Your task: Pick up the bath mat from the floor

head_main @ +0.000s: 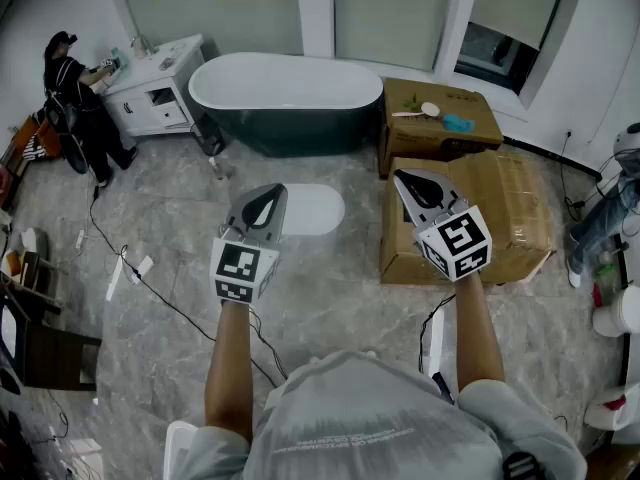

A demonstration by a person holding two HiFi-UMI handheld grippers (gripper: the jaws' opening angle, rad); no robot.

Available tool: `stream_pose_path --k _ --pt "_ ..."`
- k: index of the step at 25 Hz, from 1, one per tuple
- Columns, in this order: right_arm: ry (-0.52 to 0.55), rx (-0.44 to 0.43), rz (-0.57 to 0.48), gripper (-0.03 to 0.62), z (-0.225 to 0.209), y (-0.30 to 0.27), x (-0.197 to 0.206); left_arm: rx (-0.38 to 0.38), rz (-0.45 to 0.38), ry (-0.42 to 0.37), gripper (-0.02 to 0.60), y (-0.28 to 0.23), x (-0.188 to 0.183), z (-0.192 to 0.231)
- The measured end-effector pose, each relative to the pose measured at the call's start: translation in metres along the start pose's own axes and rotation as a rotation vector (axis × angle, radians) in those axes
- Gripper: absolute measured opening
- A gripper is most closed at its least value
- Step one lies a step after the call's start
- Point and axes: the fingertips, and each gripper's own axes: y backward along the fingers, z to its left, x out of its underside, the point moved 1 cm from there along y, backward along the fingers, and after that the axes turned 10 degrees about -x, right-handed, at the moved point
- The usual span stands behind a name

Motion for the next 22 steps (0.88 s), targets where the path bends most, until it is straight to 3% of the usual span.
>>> stream_pose_path --k 22 --pt "-0.034 -0.018 -0.033 0.009 -0.008 0.009 0.013 -0.001 0.029 0.004 0.018 -0.007 0.002 -0.014"
